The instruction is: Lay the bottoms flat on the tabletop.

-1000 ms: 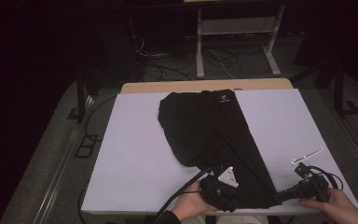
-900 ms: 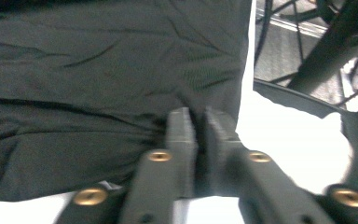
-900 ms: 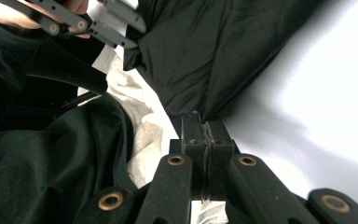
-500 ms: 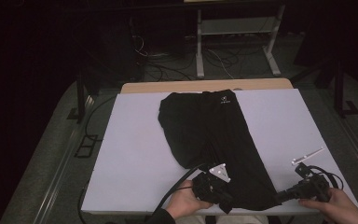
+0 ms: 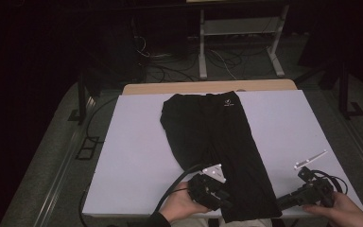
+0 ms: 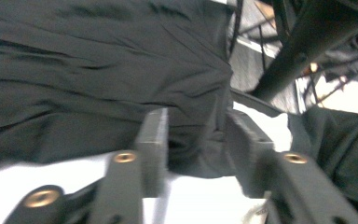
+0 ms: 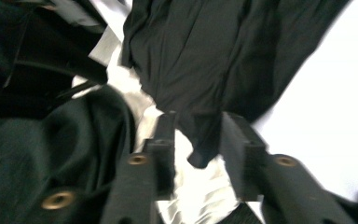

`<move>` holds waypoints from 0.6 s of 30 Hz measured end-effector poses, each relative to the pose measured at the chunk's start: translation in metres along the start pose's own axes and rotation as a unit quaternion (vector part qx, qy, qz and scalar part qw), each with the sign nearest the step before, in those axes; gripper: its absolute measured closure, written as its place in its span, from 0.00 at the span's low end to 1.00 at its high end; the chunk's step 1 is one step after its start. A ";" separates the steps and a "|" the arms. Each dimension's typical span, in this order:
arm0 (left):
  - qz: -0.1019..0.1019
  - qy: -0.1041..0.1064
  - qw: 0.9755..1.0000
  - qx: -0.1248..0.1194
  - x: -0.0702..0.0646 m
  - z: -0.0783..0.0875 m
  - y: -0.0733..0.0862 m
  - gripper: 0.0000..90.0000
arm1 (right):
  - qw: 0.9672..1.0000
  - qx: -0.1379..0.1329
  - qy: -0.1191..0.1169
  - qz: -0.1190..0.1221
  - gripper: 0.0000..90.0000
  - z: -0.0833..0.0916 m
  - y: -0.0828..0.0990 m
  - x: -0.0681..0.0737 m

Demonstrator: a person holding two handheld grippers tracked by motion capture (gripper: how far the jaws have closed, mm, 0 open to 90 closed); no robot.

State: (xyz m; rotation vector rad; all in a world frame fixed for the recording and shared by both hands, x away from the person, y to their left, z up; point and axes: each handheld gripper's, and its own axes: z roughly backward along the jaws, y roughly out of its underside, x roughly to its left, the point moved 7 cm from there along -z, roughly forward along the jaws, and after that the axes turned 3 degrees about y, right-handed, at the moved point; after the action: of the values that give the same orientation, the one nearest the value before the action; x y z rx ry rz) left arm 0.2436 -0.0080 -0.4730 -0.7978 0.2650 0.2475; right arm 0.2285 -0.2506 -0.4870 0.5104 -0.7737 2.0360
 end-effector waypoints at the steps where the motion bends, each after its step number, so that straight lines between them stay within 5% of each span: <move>1: 0.002 -0.012 1.000 -0.010 0.003 0.007 0.000 0.55 | 1.000 -0.010 0.009 0.007 0.62 0.002 -0.003 0.001; 3: 0.005 -0.024 1.000 -0.019 0.007 0.015 -0.001 0.47 | 0.999 -0.021 0.016 0.017 0.57 0.004 -0.007 0.002; 4: 0.016 -0.045 0.998 -0.045 0.014 0.031 -0.001 0.43 | 0.998 -0.043 0.035 0.037 0.43 0.006 -0.016 0.006; 9: 0.050 -0.086 0.988 -0.115 0.031 0.068 -0.003 0.31 | 0.992 -0.083 0.065 0.066 0.18 0.004 -0.042 0.015; 10: 0.050 -0.086 0.988 -0.115 0.031 0.068 -0.003 0.28 | 0.991 -0.088 0.070 0.071 0.13 0.004 -0.047 0.016; 11: 0.058 -0.097 0.984 -0.139 0.036 0.079 -0.004 0.26 | 0.990 -0.097 0.075 0.073 0.10 0.004 -0.053 0.018; 13: 0.063 -0.107 0.980 -0.157 0.039 0.089 -0.005 0.21 | 0.987 -0.111 0.086 0.076 0.00 0.004 -0.062 0.020; 18: 0.077 -0.125 0.974 -0.171 0.050 0.105 -0.005 0.04 | 0.980 -0.151 0.093 0.088 0.00 0.008 -0.082 0.025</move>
State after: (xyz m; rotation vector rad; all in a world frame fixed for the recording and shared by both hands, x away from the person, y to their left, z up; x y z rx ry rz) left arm 0.3068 0.0707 -0.4156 -1.0774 0.0437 0.5459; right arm 0.2846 -0.2065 -0.4392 0.0790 -1.0186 2.0421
